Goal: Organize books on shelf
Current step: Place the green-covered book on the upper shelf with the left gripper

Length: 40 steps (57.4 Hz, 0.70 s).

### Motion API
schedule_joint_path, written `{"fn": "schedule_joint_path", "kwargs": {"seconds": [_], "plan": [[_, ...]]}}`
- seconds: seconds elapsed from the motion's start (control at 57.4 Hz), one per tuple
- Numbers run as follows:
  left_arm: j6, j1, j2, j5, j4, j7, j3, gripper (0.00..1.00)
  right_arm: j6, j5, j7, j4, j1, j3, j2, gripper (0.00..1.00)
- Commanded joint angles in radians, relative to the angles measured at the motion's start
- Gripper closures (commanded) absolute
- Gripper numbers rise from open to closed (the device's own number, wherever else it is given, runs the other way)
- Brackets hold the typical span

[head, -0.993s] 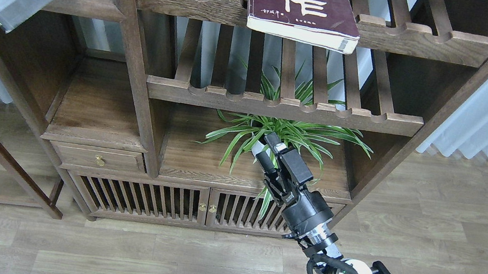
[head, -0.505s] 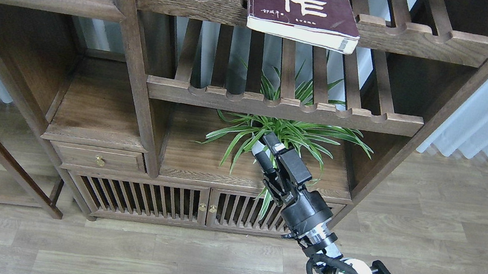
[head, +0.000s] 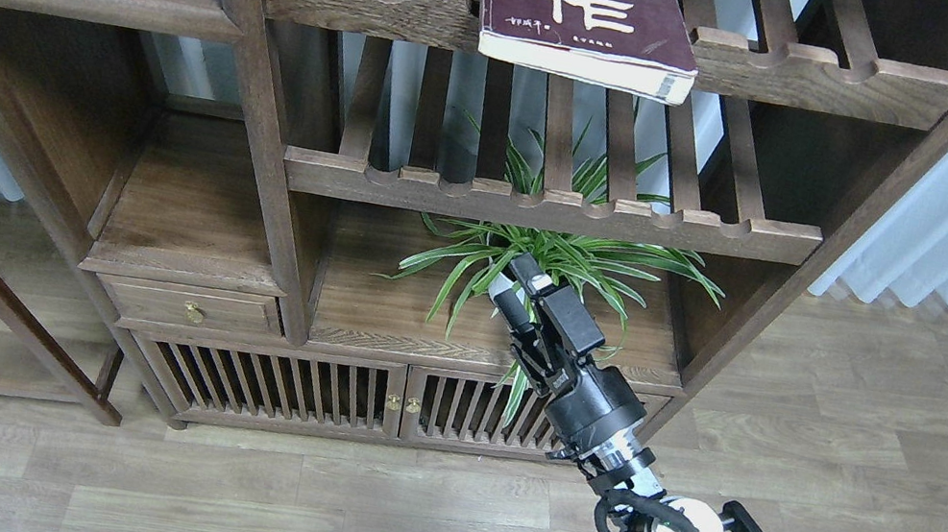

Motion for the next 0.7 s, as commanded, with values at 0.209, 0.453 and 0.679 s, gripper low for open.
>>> {"fn": "schedule_joint_path", "kwargs": {"seconds": [0.209, 0.453, 0.679], "plan": [[0.0, -0.051, -0.015, 0.235, 0.007, -0.056, 0.015, 1.0, 0.0, 0.0, 0.0, 0.0, 0.002, -0.001, 0.0, 0.12], [0.028, -0.108, -0.006, 0.362, 0.05, -0.18, 0.044, 1.0, 0.0, 0.0, 0.0, -0.008, 0.003, -0.029, 0.0, 0.12], [0.165, -0.131, -0.002, 0.405, 0.076, -0.309, 0.136, 1.0, 0.0, 0.0, 0.0, -0.014, 0.003, -0.036, 0.0, 0.12]]}}
